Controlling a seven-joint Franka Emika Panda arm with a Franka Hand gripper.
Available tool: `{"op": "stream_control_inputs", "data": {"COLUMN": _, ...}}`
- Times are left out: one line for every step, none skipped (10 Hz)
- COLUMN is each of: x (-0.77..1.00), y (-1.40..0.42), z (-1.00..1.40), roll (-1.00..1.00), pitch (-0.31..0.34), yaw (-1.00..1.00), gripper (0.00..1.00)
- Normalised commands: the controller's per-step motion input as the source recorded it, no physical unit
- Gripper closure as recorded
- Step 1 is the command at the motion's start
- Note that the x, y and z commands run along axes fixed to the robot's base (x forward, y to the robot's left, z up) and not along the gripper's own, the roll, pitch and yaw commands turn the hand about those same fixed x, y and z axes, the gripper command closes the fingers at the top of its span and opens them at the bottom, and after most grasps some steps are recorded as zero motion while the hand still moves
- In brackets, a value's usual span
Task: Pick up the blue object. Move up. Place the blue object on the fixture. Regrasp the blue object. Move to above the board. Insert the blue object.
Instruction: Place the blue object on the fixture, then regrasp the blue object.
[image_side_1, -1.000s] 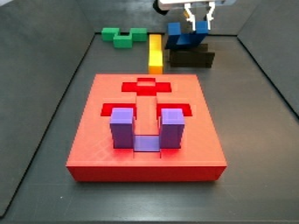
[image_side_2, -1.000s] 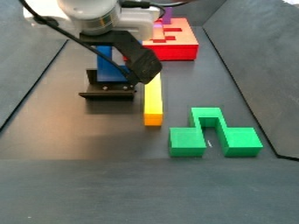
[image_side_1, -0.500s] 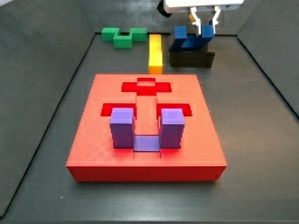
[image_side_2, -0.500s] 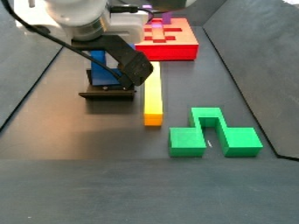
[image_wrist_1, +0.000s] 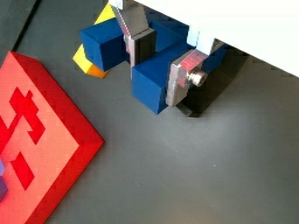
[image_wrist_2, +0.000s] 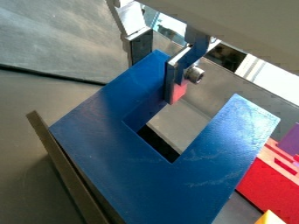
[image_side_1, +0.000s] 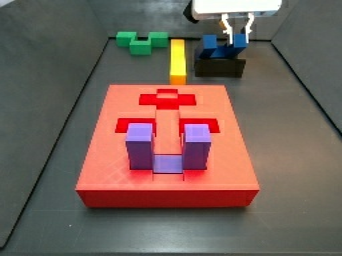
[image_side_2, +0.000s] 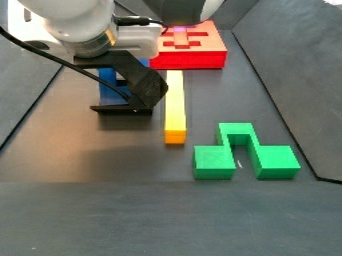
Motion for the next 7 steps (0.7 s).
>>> {"op": "stream_control_inputs", "data": {"x": 0.00, "y": 0.00, "z": -0.19, "roll": 0.00, "pitch": 0.000, "yaw": -0.08, "gripper": 1.00}}
{"op": "stream_control_inputs", "data": {"x": 0.13, "y": -0.10, "z": -0.20, "roll": 0.00, "pitch": 0.000, "yaw": -0.09, "gripper": 1.00}}
{"op": "stream_control_inputs", "data": {"x": 0.13, "y": -0.10, "z": -0.21, "roll": 0.00, "pitch": -0.006, "yaw": -0.12, "gripper": 1.00}}
{"op": "stream_control_inputs", "data": {"x": 0.05, "y": 0.00, "z": -0.07, "roll": 0.00, "pitch": 0.000, "yaw": -0.06, "gripper": 1.00}}
{"op": "stream_control_inputs", "data": {"x": 0.00, "y": 0.00, "z": 0.00, "roll": 0.00, "pitch": 0.000, "yaw": 0.00, "gripper": 1.00}}
{"op": "stream_control_inputs", "data": {"x": 0.00, "y": 0.00, "z": 0.00, "roll": 0.00, "pitch": 0.000, "yaw": 0.00, "gripper": 0.00}}
{"op": "stream_control_inputs", "data": {"x": 0.28, "y": 0.00, "z": 0.37, "roll": 0.45, "pitch": 0.000, "yaw": -0.02, "gripper": 0.00}}
